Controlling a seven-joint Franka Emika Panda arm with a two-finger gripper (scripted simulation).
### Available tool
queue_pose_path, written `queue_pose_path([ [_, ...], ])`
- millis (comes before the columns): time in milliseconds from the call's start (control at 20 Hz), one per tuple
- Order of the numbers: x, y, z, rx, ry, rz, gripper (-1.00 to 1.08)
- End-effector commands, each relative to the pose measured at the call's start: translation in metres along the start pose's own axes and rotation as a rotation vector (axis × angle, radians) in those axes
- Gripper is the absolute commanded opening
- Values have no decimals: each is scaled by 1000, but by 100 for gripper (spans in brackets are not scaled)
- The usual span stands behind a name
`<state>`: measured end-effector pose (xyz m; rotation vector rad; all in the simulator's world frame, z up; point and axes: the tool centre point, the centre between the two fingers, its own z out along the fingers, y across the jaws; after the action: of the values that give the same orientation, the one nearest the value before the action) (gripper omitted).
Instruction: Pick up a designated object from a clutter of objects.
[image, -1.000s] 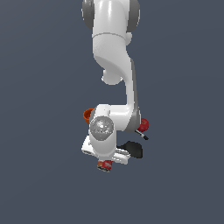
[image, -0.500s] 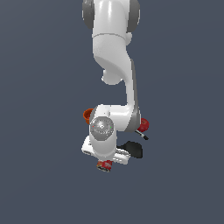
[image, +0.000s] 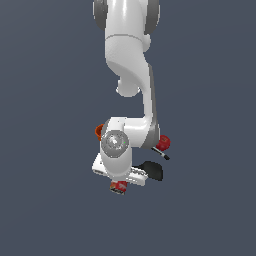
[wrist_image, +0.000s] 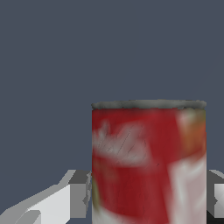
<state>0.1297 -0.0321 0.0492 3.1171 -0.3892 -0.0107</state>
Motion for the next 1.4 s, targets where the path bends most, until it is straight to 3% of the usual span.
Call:
queue_pose_path([
  [0, -1, 5, -10, 1, 5, 1, -100],
  [500, -26, 42, -67, 2, 5, 1, -100],
  [1350, -90, 144, -224, 4, 6, 2, -100],
])
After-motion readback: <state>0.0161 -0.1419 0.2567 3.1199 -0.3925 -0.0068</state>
